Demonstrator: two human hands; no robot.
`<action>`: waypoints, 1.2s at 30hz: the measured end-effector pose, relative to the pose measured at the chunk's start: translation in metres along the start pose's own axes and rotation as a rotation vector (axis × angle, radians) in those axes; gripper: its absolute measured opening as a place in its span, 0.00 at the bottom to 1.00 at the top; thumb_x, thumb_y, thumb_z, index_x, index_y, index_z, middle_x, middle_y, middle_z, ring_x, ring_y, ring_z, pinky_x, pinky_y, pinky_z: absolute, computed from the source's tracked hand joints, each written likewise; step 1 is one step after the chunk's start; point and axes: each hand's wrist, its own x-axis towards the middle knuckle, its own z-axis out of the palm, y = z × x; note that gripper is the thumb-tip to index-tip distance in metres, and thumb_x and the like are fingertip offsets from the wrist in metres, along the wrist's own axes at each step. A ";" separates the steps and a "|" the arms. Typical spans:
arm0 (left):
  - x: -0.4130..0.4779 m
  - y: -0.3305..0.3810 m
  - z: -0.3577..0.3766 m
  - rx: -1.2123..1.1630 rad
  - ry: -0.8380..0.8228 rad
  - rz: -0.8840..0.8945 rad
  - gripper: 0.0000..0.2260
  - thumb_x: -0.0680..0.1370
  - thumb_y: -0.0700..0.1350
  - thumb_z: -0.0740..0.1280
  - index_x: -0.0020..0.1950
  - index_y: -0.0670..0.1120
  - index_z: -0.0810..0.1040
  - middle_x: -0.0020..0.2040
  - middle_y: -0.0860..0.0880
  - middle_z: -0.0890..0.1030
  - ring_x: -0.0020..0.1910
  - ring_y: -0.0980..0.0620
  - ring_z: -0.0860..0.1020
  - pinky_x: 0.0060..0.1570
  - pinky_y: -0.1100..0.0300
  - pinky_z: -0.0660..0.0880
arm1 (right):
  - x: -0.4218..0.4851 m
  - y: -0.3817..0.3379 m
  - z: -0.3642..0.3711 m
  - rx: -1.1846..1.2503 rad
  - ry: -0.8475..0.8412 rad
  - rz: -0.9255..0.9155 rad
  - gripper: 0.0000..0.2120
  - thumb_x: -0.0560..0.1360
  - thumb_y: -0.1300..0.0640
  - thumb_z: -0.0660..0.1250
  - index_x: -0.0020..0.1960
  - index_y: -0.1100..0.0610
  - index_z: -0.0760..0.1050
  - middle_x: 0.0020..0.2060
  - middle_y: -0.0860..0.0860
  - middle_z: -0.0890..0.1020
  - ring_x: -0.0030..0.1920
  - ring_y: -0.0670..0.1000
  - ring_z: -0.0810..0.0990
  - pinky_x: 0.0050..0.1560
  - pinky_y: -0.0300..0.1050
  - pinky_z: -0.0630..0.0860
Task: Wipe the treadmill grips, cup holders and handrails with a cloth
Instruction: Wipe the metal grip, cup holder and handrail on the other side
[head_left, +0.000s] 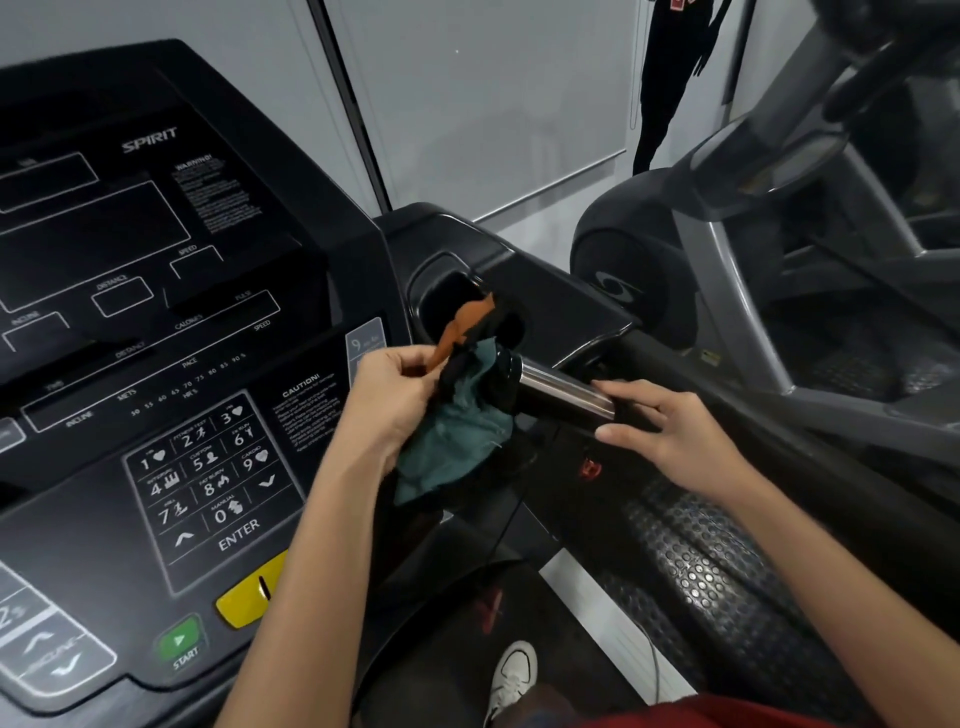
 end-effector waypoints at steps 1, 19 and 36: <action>-0.005 -0.003 0.000 0.008 0.045 0.027 0.10 0.74 0.37 0.69 0.35 0.47 0.82 0.31 0.51 0.83 0.32 0.56 0.81 0.33 0.65 0.77 | 0.000 -0.001 0.000 0.003 0.000 -0.001 0.25 0.63 0.50 0.71 0.60 0.48 0.74 0.54 0.43 0.79 0.57 0.32 0.74 0.57 0.24 0.65; -0.013 -0.011 -0.002 0.072 0.032 0.071 0.08 0.76 0.41 0.67 0.37 0.47 0.82 0.33 0.51 0.84 0.34 0.57 0.81 0.36 0.65 0.77 | -0.001 -0.003 0.001 -0.025 0.017 -0.007 0.22 0.68 0.61 0.72 0.60 0.49 0.73 0.53 0.42 0.79 0.54 0.28 0.73 0.55 0.19 0.63; 0.004 0.007 0.014 0.134 0.053 0.285 0.07 0.75 0.41 0.68 0.40 0.49 0.83 0.36 0.54 0.83 0.39 0.58 0.80 0.41 0.66 0.76 | -0.003 -0.003 0.004 -0.023 0.030 -0.009 0.26 0.64 0.48 0.70 0.61 0.46 0.73 0.52 0.45 0.80 0.58 0.44 0.76 0.62 0.38 0.67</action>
